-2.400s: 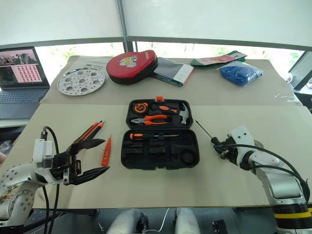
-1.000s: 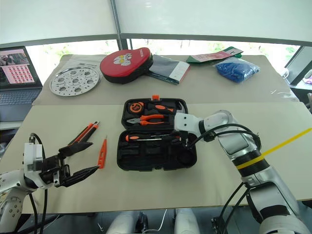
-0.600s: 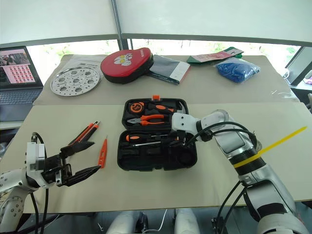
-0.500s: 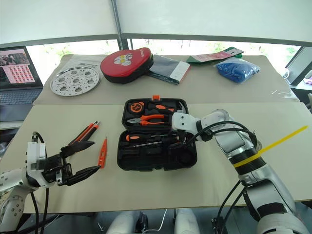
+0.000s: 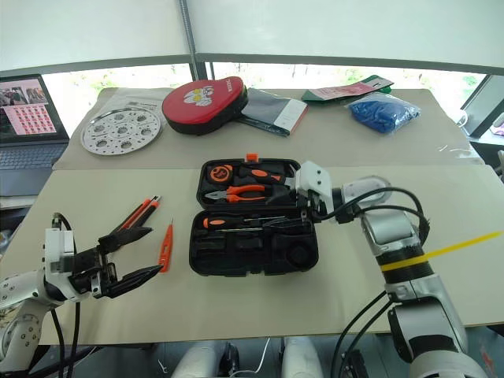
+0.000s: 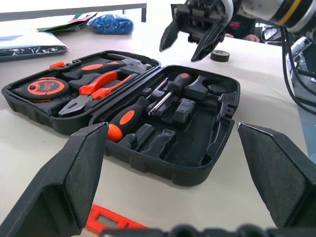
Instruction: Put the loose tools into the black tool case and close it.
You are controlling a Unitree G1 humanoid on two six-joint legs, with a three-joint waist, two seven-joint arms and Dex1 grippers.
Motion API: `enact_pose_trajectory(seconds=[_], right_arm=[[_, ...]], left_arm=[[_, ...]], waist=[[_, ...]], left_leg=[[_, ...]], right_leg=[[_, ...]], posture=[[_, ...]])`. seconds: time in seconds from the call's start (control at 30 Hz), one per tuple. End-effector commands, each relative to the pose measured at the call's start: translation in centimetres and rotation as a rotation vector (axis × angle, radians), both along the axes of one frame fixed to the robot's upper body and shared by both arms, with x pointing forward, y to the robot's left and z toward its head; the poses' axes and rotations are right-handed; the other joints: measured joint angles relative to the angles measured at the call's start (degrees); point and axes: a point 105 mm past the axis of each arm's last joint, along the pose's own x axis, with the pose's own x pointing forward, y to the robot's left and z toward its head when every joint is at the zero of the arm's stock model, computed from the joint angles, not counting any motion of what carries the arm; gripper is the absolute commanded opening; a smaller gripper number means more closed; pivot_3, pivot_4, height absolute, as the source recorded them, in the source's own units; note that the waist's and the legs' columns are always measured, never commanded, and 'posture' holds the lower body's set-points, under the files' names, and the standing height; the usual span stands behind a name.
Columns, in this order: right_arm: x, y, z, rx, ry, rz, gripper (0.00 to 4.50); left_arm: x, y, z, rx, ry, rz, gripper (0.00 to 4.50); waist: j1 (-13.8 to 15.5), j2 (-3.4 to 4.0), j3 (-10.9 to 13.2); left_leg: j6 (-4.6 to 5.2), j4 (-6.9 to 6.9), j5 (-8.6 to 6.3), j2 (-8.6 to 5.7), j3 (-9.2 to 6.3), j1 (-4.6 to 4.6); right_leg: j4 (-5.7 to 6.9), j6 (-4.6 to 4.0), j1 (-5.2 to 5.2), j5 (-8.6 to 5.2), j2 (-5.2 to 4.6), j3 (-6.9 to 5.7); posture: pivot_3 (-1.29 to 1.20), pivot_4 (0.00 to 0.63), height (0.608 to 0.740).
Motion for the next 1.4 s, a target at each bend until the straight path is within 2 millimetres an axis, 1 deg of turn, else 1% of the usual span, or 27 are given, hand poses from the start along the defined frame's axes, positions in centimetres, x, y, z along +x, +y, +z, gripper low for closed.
enact_pose_trajectory(seconds=[0.03,0.07,0.1,0.13,0.17,0.2,0.27,0.37,0.53,0.67,0.73,0.8,0.93,1.0,1.13,1.17,1.27,1.33,1.4], right_arm=[[0.3,0.6,0.1,0.016,-0.054,-0.018,1.55],[0.3,0.7,-0.2,0.011,-0.051,-0.018,1.29],[0.3,0.7,-0.4,0.005,-0.052,-0.018,0.8],[0.3,0.7,-0.7,-0.004,-0.051,-0.02,0.55],[0.3,0.7,-0.8,-0.01,-0.05,-0.023,0.16],[0.3,0.7,-1.4,-0.026,-0.037,-0.03,0.05],[0.4,0.5,-2.3,-0.053,-0.017,-0.036,0.05],[0.5,0.4,-3.0,-0.083,-0.009,-0.047,0.05],[0.6,0.9,-4.5,-0.147,-0.015,-0.041,0.05],[1.6,1.5,-4.9,-0.144,-0.028,-0.104,0.05],[2.1,1.7,-4.8,-0.128,-0.044,-0.135,0.05],[2.3,2.2,-4.1,-0.082,-0.061,-0.131,0.05],[2.0,2.5,-2.2,0.006,-0.113,-0.083,0.05],[1.4,2.7,-1.1,0.063,-0.138,-0.032,0.05],[0.9,2.4,0.9,0.164,-0.182,0.001,0.05],[0.3,2.2,1.0,0.174,-0.176,0.033,0.05],[-1.2,1.6,0.1,0.128,-0.13,0.103,0.05],[-1.5,1.6,-0.4,0.097,-0.125,0.114,0.05],[-1.3,1.5,-1.3,0.049,-0.124,0.095,0.05]], left_arm=[[-0.1,-0.1,0.3,0.011,-0.031,-0.008,4.5],[-0.1,-0.1,0.3,0.012,-0.031,-0.008,4.5],[-0.1,-0.1,0.3,0.012,-0.031,-0.009,4.5],[-0.1,-0.1,0.3,0.013,-0.03,-0.009,4.5],[-0.1,0.0,0.3,0.014,-0.029,-0.009,4.5],[-0.1,-0.1,0.2,0.015,-0.026,-0.011,4.5],[-0.1,-0.1,0.1,0.018,-0.022,-0.012,4.5],[-0.1,0.0,-0.1,0.021,-0.019,-0.012,4.5],[-0.3,0.4,-0.4,0.027,-0.01,0.006,4.5],[-0.3,0.9,-0.8,0.028,-0.005,0.025,4.5],[-0.3,1.0,-0.9,0.028,-0.005,0.029,4.5],[-0.4,1.0,-1.0,0.028,-0.005,0.033,4.5],[-0.5,1.1,-1.1,0.026,-0.003,0.039,4.5],[-0.5,1.2,-1.2,0.025,-0.003,0.042,4.5],[-0.5,1.1,-1.2,0.021,-0.004,0.044,4.5],[-0.5,1.0,-1.2,0.019,-0.004,0.043,4.5],[-0.4,0.9,-1.2,0.018,-0.005,0.042,4.5],[-0.4,0.9,-1.1,0.018,-0.005,0.041,4.5],[-0.3,0.8,-1.1,0.018,-0.006,0.039,4.5]], waist=[[-0.05,0.0,0.0],[-0.07,0.0,0.0],[-0.07,0.0,0.0],[-0.08,0.0,0.0],[-0.08,0.0,0.0],[-0.08,0.0,0.0],[-0.08,0.0,0.0],[-0.06,0.0,0.0],[-0.12,0.01,-0.01],[-0.46,0.0,-0.03],[-0.44,0.01,-0.03],[-0.42,0.01,-0.03],[-0.51,0.01,-0.03],[-0.48,0.01,-0.02],[-0.39,0.01,-0.02],[-0.38,0.02,-0.02],[-0.08,0.01,-0.02],[-0.03,0.01,-0.02],[-0.09,0.01,-0.02]], left_leg=[[0.0,0.0,0.0,0.0,0.01,0.01],[-0.01,0.01,0.0,0.01,0.0,0.02],[-0.02,0.0,0.01,0.0,0.01,0.02],[-0.03,0.01,0.02,0.01,0.0,0.03],[-0.03,0.0,0.02,0.01,0.0,0.03],[-0.03,0.0,0.02,0.01,0.0,0.03],[-0.03,0.0,0.02,0.01,0.0,0.03],[-0.03,0.0,0.02,0.0,0.01,0.04],[-0.03,0.0,0.02,0.02,0.01,0.21],[-0.09,-0.01,0.04,0.05,0.0,0.36],[-0.1,-0.02,0.05,0.06,0.0,0.4],[-0.11,-0.02,0.05,0.06,-0.01,0.45],[-0.11,-0.02,0.05,0.06,-0.01,0.42],[-0.11,-0.04,0.06,0.06,-0.01,0.34],[-0.12,-0.04,0.07,0.06,0.0,0.14],[-0.12,-0.03,0.07,0.05,0.01,0.13],[-0.11,-0.04,0.07,0.05,0.01,0.12],[-0.1,-0.03,0.06,0.05,0.0,0.12],[-0.1,-0.03,0.06,0.05,0.01,0.13]], right_leg=[[0.03,0.0,0.0,0.0,0.0,0.01],[0.05,0.0,0.0,0.0,0.01,0.01],[0.06,-0.01,-0.01,0.0,0.01,0.02],[0.08,-0.01,-0.01,0.0,0.02,0.02],[0.08,-0.01,-0.01,0.0,0.02,0.02],[0.07,-0.01,-0.01,0.0,0.02,0.02],[0.07,-0.01,0.0,0.0,0.02,0.02],[0.07,-0.01,0.0,0.0,0.02,0.02],[0.07,-0.01,0.15,0.0,0.03,0.02],[0.11,-0.06,0.26,0.02,0.04,0.05],[0.11,-0.09,0.3,0.03,0.03,0.05],[0.13,-0.11,0.33,0.04,0.03,0.06],[0.13,-0.13,0.3,0.05,0.03,0.06],[0.15,-0.13,0.19,0.06,0.03,0.07],[0.16,-0.13,-0.02,0.06,0.03,0.06],[0.15,-0.13,-0.02,0.06,0.03,0.06],[0.09,-0.13,0.01,0.06,0.02,0.05],[0.07,-0.13,0.02,0.06,0.02,0.04],[0.09,-0.13,0.02,0.06,0.01,0.05]], posture=[[0.0,0.15,0.74],[0.0,0.15,0.74],[0.0,0.15,0.74],[0.0,0.15,0.74],[0.0,0.15,0.74],[0.0,0.15,0.74],[0.0,0.15,0.74],[0.0,0.15,0.74],[0.0,0.15,0.74],[0.0,0.15,0.74],[0.0,0.15,0.74],[0.0,0.15,0.74],[0.0,0.15,0.74],[0.0,0.15,0.74],[0.0,0.15,0.74],[0.0,0.15,0.74],[0.0,0.15,0.74],[0.0,0.15,0.74],[0.0,0.15,0.74]])
